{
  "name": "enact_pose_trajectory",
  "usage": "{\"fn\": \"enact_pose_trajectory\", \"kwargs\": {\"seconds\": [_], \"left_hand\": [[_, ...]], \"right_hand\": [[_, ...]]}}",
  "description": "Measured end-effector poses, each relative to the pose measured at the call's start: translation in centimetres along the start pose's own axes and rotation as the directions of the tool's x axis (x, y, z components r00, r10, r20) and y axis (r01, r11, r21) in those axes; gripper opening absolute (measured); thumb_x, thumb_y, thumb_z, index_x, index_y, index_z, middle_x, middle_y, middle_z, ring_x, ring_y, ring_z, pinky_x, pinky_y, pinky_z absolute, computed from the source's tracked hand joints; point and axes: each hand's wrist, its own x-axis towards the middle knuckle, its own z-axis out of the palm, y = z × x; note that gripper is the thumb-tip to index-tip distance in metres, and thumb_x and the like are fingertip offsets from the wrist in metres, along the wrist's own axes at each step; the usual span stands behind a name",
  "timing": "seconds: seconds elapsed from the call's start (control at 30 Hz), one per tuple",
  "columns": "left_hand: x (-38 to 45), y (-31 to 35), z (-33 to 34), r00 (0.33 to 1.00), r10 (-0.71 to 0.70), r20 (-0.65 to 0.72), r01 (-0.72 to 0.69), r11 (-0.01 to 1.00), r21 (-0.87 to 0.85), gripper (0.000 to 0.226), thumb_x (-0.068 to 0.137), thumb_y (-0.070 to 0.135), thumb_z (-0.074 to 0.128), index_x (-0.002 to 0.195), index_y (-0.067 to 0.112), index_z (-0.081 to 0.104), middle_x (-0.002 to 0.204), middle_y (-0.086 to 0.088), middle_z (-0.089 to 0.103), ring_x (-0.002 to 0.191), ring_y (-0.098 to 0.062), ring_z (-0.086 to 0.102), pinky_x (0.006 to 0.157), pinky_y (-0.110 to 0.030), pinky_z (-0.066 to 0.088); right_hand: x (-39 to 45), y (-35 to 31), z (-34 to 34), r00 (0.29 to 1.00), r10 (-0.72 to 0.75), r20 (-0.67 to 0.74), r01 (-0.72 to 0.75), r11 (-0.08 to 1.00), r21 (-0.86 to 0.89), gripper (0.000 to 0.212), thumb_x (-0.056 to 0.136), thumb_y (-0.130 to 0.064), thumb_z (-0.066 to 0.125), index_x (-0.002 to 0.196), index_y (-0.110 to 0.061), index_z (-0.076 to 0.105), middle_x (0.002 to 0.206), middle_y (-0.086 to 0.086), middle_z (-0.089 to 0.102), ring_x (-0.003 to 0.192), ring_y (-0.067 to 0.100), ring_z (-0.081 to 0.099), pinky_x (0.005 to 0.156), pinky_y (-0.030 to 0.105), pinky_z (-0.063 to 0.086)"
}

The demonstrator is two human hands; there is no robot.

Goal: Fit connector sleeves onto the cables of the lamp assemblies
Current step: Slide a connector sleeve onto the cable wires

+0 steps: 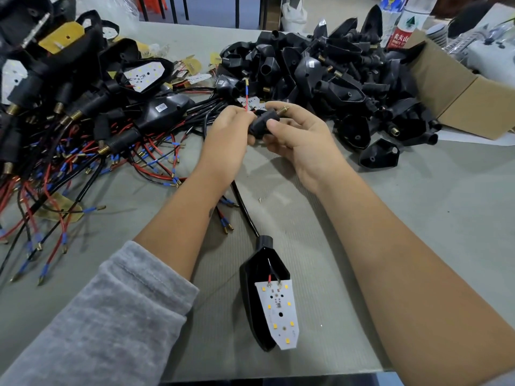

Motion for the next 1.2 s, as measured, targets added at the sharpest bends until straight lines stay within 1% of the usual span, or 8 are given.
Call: {"fn": "enact_pose_trajectory", "kwargs": {"seconds": [0.1, 0.2, 0.43, 0.67, 0.8, 1.0, 1.13, 1.2], "left_hand": [[0.2, -0.4, 0.1, 1.0, 0.021, -0.003, -0.021, 0.997, 0.074, 0.021, 0.098, 0.026, 0.046, 0.079, 0.025, 0.054, 0.064, 0.01, 0.05, 0.044, 0.002, 0.04, 0.051, -0.022, 0.033], [0.4, -0.7, 0.0, 0.999, 0.031, -0.011, -0.029, 0.991, 0.131, 0.021, 0.097, 0.028, 0.048, 0.077, 0.029, 0.055, 0.048, 0.018, 0.045, 0.049, -0.003, 0.038, 0.054, -0.027, 0.032], [0.5, -0.6, 0.1, 0.997, 0.054, -0.057, -0.049, 0.996, 0.08, 0.022, 0.097, 0.02, 0.045, 0.077, 0.025, 0.052, 0.045, 0.015, 0.042, 0.048, -0.006, 0.036, 0.051, -0.028, 0.03], [0.6, -0.7, 0.0, 0.998, 0.039, -0.052, -0.036, 0.998, 0.044, 0.022, 0.096, 0.018, 0.042, 0.076, 0.022, 0.05, 0.047, 0.015, 0.04, 0.046, -0.005, 0.034, 0.05, -0.029, 0.029], [0.7, -0.9, 0.0, 0.998, 0.049, -0.026, -0.047, 0.998, 0.05, 0.021, 0.097, 0.019, 0.042, 0.077, 0.021, 0.05, 0.051, 0.014, 0.039, 0.046, -0.006, 0.032, 0.049, -0.027, 0.028], [0.6, -0.8, 0.1, 0.999, 0.03, -0.032, -0.028, 0.998, 0.062, 0.02, 0.098, 0.018, 0.043, 0.081, 0.021, 0.054, 0.068, 0.003, 0.051, 0.051, -0.005, 0.042, 0.049, -0.024, 0.038], [0.9, -0.5, 0.0, 0.997, 0.013, -0.079, -0.024, 0.99, -0.136, 0.025, 0.102, 0.017, 0.041, 0.086, 0.019, 0.059, 0.083, 0.002, 0.063, 0.074, -0.007, 0.058, 0.074, -0.026, 0.05], [1.0, -0.4, -0.5, 0.994, 0.014, -0.11, -0.046, 0.953, -0.3, 0.028, 0.105, 0.018, 0.037, 0.087, 0.017, 0.059, 0.079, 0.001, 0.067, 0.073, -0.008, 0.062, 0.072, -0.023, 0.05]], "right_hand": [[0.0, 0.0, -0.1, 1.0, -0.003, 0.005, 0.003, 1.0, 0.004, 0.031, 0.091, 0.005, 0.057, 0.118, -0.008, 0.063, 0.075, -0.001, 0.06, 0.073, 0.017, 0.058, 0.072, 0.025, 0.052], [0.0, 0.0, 0.0, 1.0, 0.0, 0.013, 0.0, 1.0, -0.016, 0.033, 0.092, 0.005, 0.057, 0.123, -0.004, 0.061, 0.07, -0.003, 0.057, 0.071, 0.014, 0.059, 0.071, 0.024, 0.052], [0.1, 0.0, 0.3, 0.999, 0.033, -0.006, -0.033, 0.999, -0.016, 0.026, 0.101, -0.014, 0.05, 0.12, -0.003, 0.063, 0.091, 0.009, 0.069, 0.069, 0.014, 0.06, 0.072, 0.027, 0.05], [0.1, 0.0, 0.3, 0.998, 0.032, -0.056, -0.032, 0.999, -0.005, 0.026, 0.104, -0.023, 0.045, 0.109, -0.017, 0.069, 0.085, 0.002, 0.067, 0.072, 0.017, 0.061, 0.072, 0.028, 0.052], [0.1, -0.1, 0.2, 0.996, 0.04, -0.076, -0.037, 0.999, 0.035, 0.025, 0.104, -0.02, 0.044, 0.103, -0.013, 0.068, 0.076, -0.002, 0.066, 0.069, 0.015, 0.062, 0.072, 0.028, 0.054], [0.1, 0.0, 0.2, 0.997, 0.018, -0.072, -0.017, 1.0, 0.011, 0.018, 0.101, -0.011, 0.05, 0.108, -0.003, 0.065, 0.089, 0.006, 0.067, 0.071, 0.014, 0.062, 0.075, 0.028, 0.054], [0.2, -0.2, 0.0, 0.995, 0.049, -0.089, -0.047, 0.999, 0.025, 0.018, 0.101, -0.011, 0.049, 0.1, -0.007, 0.066, 0.086, 0.005, 0.066, 0.068, 0.014, 0.061, 0.071, 0.024, 0.054], [0.2, -0.2, 0.0, 0.994, 0.058, -0.089, -0.056, 0.998, 0.025, 0.018, 0.101, -0.011, 0.049, 0.096, -0.009, 0.066, 0.084, 0.005, 0.065, 0.067, 0.015, 0.061, 0.07, 0.024, 0.055]]}}
